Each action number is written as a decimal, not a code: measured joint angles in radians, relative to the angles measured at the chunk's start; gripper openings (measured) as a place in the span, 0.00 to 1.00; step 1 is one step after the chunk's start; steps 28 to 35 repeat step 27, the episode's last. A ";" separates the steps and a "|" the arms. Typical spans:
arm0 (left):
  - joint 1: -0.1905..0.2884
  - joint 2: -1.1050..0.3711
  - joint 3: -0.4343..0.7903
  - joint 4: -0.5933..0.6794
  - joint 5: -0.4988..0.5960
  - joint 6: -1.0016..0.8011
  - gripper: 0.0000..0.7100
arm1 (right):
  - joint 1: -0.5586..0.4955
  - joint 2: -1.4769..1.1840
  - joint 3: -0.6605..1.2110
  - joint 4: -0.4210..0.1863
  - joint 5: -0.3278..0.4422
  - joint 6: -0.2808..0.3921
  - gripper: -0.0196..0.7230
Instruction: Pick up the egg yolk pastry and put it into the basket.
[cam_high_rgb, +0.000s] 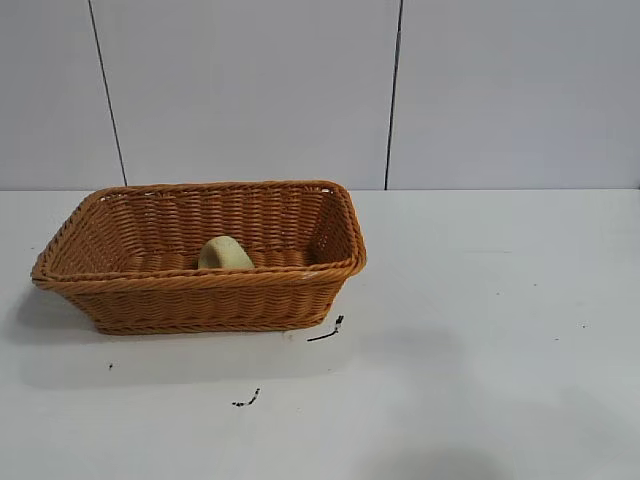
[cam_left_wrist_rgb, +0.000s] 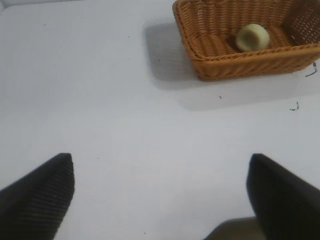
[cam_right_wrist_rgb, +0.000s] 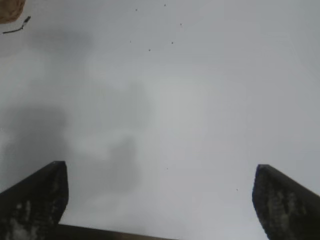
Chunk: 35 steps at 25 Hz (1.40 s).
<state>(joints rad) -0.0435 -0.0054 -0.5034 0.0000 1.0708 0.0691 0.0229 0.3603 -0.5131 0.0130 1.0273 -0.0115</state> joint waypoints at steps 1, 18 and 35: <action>0.000 0.000 0.000 0.000 0.000 0.000 0.98 | 0.000 -0.062 0.016 0.000 0.006 0.000 0.96; 0.000 0.000 0.000 0.000 0.000 0.000 0.98 | 0.000 -0.365 0.026 0.000 0.004 0.001 0.96; 0.000 0.000 0.000 0.000 0.000 0.000 0.98 | 0.000 -0.365 0.026 0.000 0.004 0.001 0.96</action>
